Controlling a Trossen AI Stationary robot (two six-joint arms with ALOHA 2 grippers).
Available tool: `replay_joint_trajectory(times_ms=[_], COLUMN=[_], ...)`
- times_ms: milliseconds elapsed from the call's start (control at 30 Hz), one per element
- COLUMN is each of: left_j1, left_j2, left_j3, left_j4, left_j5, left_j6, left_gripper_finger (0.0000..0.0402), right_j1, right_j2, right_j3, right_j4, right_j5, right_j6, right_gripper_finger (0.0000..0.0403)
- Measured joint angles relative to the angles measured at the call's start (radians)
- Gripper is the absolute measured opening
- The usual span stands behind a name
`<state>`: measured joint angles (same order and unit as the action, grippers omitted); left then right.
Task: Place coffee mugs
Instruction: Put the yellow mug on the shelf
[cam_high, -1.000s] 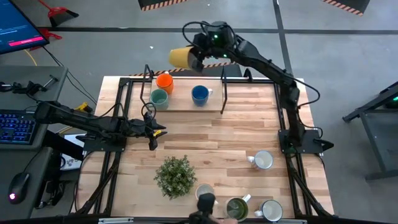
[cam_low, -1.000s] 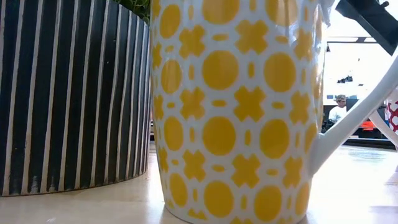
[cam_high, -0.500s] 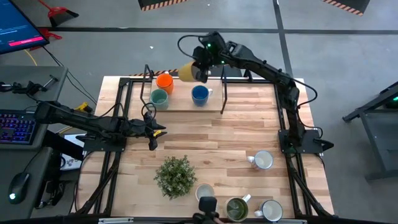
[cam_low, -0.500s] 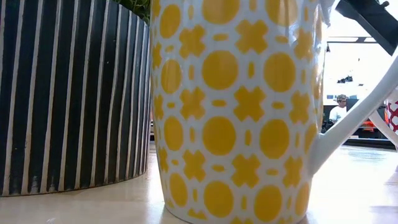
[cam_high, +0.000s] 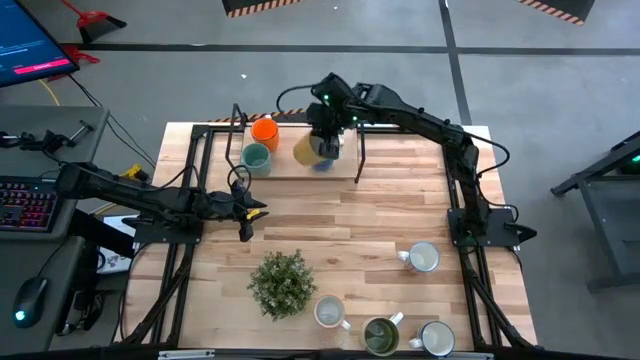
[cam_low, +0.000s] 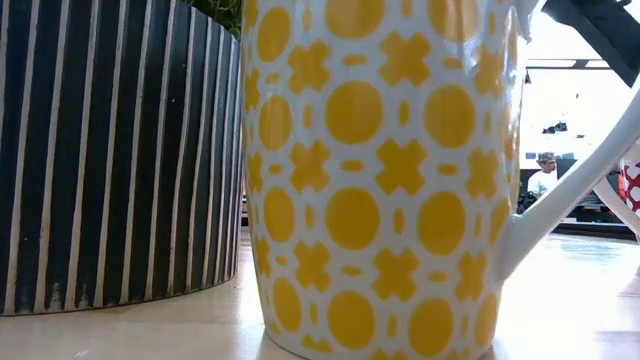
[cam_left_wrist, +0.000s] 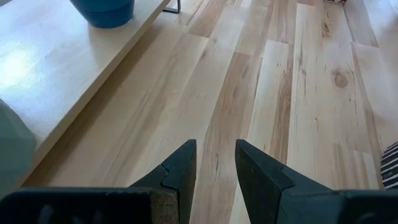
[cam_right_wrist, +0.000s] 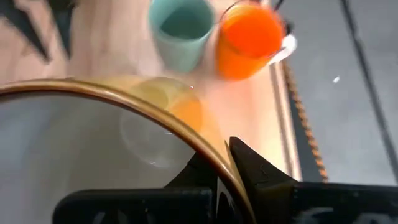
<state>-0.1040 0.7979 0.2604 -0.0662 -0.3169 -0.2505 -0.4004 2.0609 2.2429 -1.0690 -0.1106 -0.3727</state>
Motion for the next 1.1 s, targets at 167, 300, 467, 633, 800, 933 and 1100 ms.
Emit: replay_joint_trajectory(times_ms=[167, 300, 467, 633, 800, 933, 1100], left_j1=[0.0, 0.0, 0.0, 0.0, 0.0, 0.0, 0.0], left_j2=[0.0, 0.0, 0.0, 0.0, 0.0, 0.0, 0.0], left_j3=[0.0, 0.0, 0.0, 0.0, 0.0, 0.0, 0.0], left_j4=[0.0, 0.0, 0.0, -0.001, -0.013, -0.019, -0.02], left_j5=[0.0, 0.0, 0.0, 0.0, 0.0, 0.0, 0.0], left_j6=[0.0, 0.0, -0.006, -0.006, -0.01, -0.011, -0.012], left_gripper_finger=[0.0102, 0.0102, 0.0102, 0.0102, 0.0102, 0.0102, 0.0102], right_j1=[0.028, 0.045, 0.063, 0.084, 0.104, 0.112, 0.115], right_j2=[0.0, 0.0, 0.0, 0.014, 0.056, 0.08, 0.106], right_j3=[0.0, 0.0, 0.0, 0.0, 0.0, 0.0, 0.0], right_j4=[-0.054, -0.112, -0.16, -0.143, -0.146, -0.153, -0.189], right_j5=[0.001, 0.002, -0.003, 0.001, 0.024, 0.026, 0.031], right_j6=[0.001, 0.006, 0.041, 0.088, 0.102, 0.105, 0.11], right_gripper_finger=[0.0, 0.0, 0.0, 0.0, 0.0, 0.0, 0.0])
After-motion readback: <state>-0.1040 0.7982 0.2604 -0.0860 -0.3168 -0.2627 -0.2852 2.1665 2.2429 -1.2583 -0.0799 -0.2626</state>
